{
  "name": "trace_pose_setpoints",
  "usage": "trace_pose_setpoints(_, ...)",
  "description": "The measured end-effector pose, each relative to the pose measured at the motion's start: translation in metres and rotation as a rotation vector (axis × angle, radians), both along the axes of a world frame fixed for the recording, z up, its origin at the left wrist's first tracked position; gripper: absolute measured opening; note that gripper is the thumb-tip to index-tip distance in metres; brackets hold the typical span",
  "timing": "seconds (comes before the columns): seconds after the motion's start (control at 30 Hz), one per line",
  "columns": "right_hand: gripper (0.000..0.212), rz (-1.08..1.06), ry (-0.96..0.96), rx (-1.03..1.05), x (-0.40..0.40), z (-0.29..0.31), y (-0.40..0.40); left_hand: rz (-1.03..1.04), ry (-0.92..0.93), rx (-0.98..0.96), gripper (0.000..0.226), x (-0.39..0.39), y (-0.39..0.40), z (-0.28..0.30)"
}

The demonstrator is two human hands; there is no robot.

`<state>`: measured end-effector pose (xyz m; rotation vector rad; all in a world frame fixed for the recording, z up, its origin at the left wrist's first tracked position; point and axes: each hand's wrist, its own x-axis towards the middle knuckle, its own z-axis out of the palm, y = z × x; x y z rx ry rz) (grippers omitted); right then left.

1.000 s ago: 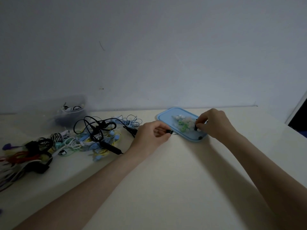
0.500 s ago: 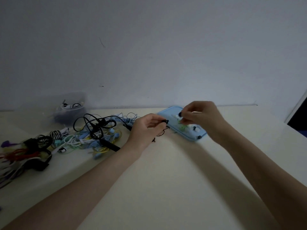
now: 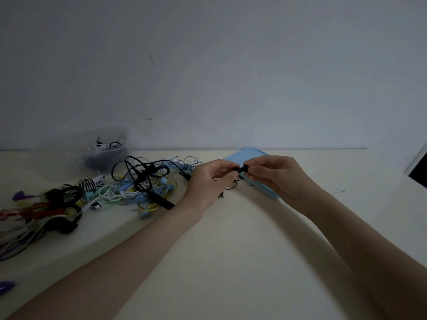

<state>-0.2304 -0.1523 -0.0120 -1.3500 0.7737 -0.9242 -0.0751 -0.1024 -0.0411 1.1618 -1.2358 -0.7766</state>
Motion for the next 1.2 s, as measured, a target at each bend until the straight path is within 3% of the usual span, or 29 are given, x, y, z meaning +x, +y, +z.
trace_pose_setpoints(0.27,0.015,0.018,0.008,-0.003,0.0026,0.001,0.0037,0.012,-0.026,-0.053,0.023,-0.0006,0.0028,0.002)
trace_pose_setpoints(0.37,0.013,0.046,0.025,-0.005,0.0003,0.0029,0.0057,0.047,-0.142,-0.135,0.03,0.0012,0.0041,0.0004)
trace_pose_setpoints(0.5,0.012,0.065,0.018,0.035,-0.002,0.0051,0.0064,0.088,-0.325,-0.241,0.024,0.0035,0.0054,0.0012)
trace_pose_setpoints(0.63,0.023,0.097,-0.008,0.113,-0.0032,0.0052,0.006,0.054,-0.375,-0.265,0.024,0.0042,0.0061,0.0019)
trace_pose_setpoints(0.8,0.026,0.109,-0.019,0.155,-0.0048,0.0043,0.0058,-0.009,-0.228,-0.173,0.034,0.002,0.0077,0.0036)
trace_pose_setpoints(0.93,0.019,0.09,-0.02,0.155,-0.0012,0.0022,0.0061,-0.068,-0.041,-0.05,0.029,0.0031,0.0088,0.0053)
trace_pose_setpoints(1.2,0.009,0.033,-0.027,0.099,0.0044,0.0036,0.0068,-0.071,0.032,0.038,0.022,0.0092,0.0059,0.0061)
